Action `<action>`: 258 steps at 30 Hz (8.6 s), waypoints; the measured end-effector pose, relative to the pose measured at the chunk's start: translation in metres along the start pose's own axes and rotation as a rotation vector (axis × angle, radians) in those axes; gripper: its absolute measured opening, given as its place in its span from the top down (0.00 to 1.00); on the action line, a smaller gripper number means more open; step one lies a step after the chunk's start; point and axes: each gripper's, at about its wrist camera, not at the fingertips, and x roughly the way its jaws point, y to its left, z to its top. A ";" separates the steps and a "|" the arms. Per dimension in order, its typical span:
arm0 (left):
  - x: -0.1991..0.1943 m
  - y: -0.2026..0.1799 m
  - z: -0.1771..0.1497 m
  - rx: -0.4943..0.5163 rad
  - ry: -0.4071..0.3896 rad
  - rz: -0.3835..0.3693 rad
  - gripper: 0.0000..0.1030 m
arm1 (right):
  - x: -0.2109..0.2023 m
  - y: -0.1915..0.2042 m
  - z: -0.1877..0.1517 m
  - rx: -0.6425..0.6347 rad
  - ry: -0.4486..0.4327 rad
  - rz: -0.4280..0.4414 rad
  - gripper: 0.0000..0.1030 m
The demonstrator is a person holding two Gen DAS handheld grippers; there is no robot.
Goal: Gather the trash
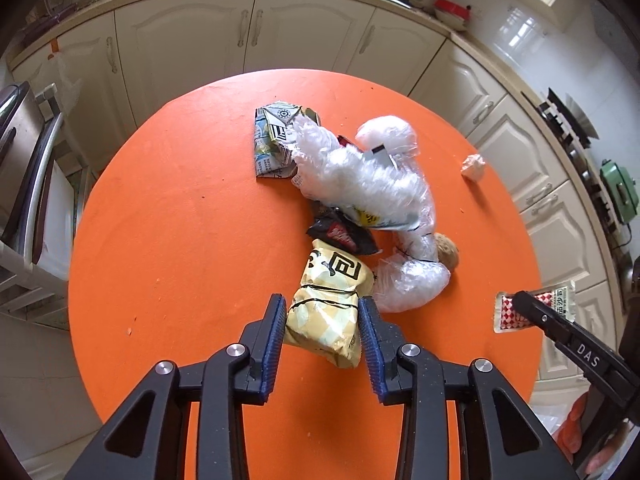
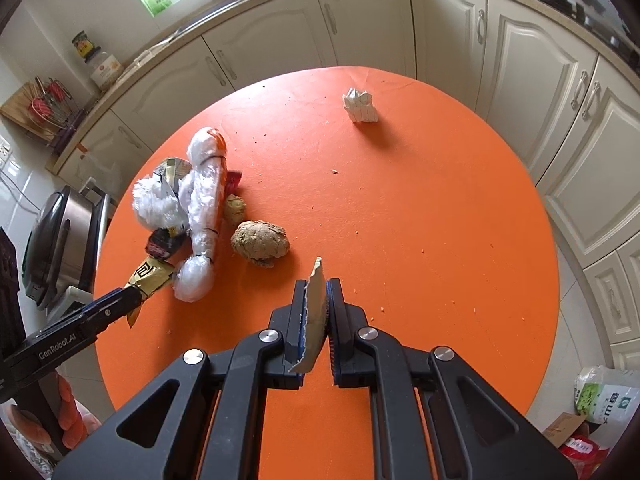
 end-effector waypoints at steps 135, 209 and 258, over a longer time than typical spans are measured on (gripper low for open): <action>0.012 -0.302 -0.069 0.615 -0.015 -0.069 0.31 | -0.165 -0.210 -0.103 0.460 -0.234 -0.190 0.22; 0.008 -0.079 0.064 0.114 0.056 -0.091 0.29 | 0.016 -0.022 0.025 -0.036 0.062 -0.056 0.63; 0.078 -0.083 0.068 0.150 0.088 0.008 0.80 | 0.003 -0.030 0.014 -0.005 0.051 -0.051 0.62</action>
